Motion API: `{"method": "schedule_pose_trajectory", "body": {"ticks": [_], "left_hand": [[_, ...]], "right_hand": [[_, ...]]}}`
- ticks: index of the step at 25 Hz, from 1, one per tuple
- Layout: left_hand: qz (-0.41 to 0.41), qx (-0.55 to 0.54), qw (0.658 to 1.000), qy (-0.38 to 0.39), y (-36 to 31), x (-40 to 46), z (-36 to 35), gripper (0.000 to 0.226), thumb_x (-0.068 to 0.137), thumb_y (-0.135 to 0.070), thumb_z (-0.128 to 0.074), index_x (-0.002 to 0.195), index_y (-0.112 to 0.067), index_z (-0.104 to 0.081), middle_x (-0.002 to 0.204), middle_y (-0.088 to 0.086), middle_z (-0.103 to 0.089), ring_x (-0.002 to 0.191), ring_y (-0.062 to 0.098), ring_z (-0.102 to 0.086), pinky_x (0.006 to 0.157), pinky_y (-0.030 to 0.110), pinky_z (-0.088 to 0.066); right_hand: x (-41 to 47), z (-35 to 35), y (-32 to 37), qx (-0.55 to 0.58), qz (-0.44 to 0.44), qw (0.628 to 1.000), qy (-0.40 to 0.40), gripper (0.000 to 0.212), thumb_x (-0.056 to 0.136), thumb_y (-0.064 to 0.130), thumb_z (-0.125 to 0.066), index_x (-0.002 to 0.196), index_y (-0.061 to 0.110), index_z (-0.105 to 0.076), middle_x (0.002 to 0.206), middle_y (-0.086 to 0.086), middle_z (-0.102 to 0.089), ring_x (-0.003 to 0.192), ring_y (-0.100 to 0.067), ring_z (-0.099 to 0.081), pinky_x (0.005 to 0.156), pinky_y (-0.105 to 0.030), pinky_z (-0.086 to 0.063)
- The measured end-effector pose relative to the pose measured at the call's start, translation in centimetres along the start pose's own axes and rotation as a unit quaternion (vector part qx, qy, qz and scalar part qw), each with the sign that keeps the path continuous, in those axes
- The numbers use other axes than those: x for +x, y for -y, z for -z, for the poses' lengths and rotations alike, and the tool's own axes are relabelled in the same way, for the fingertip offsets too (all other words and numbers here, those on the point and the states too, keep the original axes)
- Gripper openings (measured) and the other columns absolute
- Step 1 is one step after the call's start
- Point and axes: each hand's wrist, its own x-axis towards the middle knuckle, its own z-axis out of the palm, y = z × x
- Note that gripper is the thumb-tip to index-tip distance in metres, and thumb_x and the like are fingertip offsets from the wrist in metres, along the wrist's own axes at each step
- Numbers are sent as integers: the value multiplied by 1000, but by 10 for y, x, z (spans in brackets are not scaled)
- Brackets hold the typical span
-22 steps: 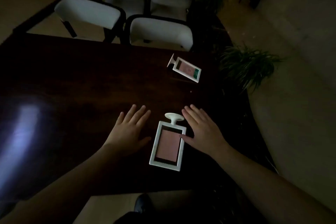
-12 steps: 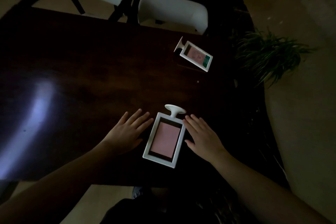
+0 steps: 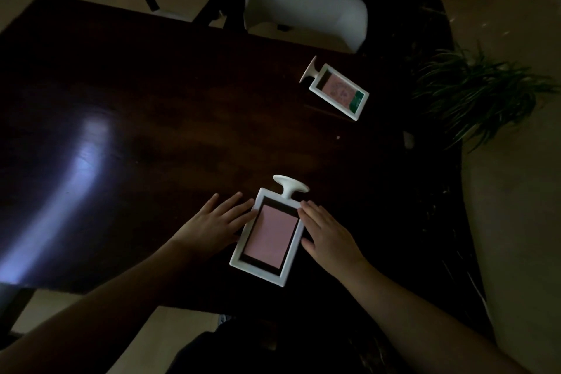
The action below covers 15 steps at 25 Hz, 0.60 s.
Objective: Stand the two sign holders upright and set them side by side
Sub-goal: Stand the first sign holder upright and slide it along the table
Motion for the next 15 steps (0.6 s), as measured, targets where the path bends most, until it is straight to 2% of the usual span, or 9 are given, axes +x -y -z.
{"method": "schedule_pose_trajectory", "body": {"ticks": [4, 8, 12, 15], "left_hand": [[-9, -29, 1000, -3, 8, -2, 10, 69, 98, -51, -24, 151, -35, 17, 163, -6, 8, 148, 22, 16, 119, 53, 0], [-14, -74, 997, -18, 16, -4, 31, 65, 95, -57, -10, 151, -38, 15, 162, -9, 5, 149, 17, 12, 119, 46, 3], [-5, -127, 991, -39, 22, -6, 51, 66, 91, -67, -2, 151, -41, 8, 162, -11, -2, 149, 14, 5, 119, 41, 2], [3, -167, 984, -65, 26, -8, 63, 80, 86, -73, 9, 154, -36, -8, 162, -8, -18, 150, 17, -10, 121, 43, -7]], "right_hand": [[5, 5, -6, 20, 3, 1000, -9, 69, 86, 26, -71, 146, 11, -40, 155, -8, -37, 142, -15, -16, 112, -34, -13], [11, 14, -7, 71, 9, 997, -22, 62, 92, 22, -65, 148, 12, -39, 157, -6, -33, 143, -13, -14, 111, -32, -21], [18, 25, -4, 150, 3, 988, -37, 53, 98, 21, -57, 147, 11, -40, 156, -6, -37, 145, -16, -26, 111, -36, -35], [25, 33, 0, 203, -11, 978, -52, 50, 98, 16, -57, 146, 11, -44, 152, -7, -43, 140, -18, -37, 110, -39, -38]]}}
